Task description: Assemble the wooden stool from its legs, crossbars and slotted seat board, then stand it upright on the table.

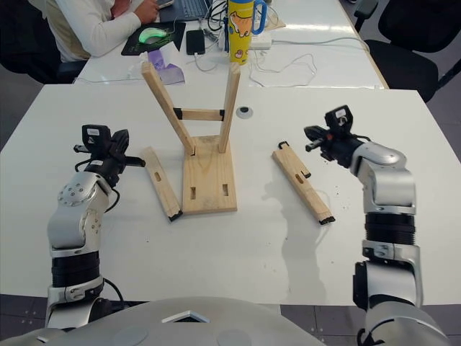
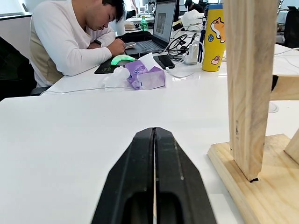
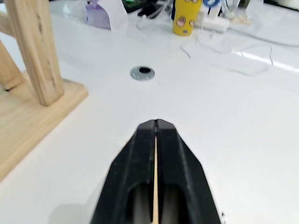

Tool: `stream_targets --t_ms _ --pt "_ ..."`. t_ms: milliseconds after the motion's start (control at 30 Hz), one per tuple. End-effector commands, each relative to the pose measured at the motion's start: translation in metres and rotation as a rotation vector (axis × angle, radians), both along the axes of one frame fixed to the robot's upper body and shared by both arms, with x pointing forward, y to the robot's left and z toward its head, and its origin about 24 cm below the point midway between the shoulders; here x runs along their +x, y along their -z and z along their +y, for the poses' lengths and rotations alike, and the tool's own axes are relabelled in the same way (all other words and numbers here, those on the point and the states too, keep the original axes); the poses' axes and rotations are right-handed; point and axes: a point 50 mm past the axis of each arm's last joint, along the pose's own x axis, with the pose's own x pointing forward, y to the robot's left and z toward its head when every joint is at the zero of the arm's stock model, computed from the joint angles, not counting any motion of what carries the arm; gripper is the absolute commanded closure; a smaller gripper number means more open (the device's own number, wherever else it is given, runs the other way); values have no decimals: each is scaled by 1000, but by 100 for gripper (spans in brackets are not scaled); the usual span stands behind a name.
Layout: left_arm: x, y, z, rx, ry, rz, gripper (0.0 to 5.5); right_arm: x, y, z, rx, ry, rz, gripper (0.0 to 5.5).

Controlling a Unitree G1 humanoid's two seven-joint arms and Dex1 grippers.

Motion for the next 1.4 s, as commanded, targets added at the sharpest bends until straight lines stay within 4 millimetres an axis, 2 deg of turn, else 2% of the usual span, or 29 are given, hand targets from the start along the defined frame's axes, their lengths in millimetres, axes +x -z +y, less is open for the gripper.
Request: stream_targets --t_ms 33,267,433,567,867,1167,1400 --pt "-1 3 -5 30 5 18 550 -10 21 -20 -80 27 119 523" --pt "3 3 -11 67 31 18 550 -16 57 -20 -112 37 217 410" --pt "3 4 -11 76 38 23 550 -20 68 -24 -142 24 244 334" --pt "4 4 -11 76 42 21 550 -19 73 -17 -142 1 246 288" --pt "7 3 -11 84 55 13 550 -18 85 -5 -139 -22 265 288" --pt "10 2 -13 98 66 8 550 -7 93 5 -159 31 241 288" --pt "10 1 -12 101 60 2 550 -9 96 1 -156 59 290 388"
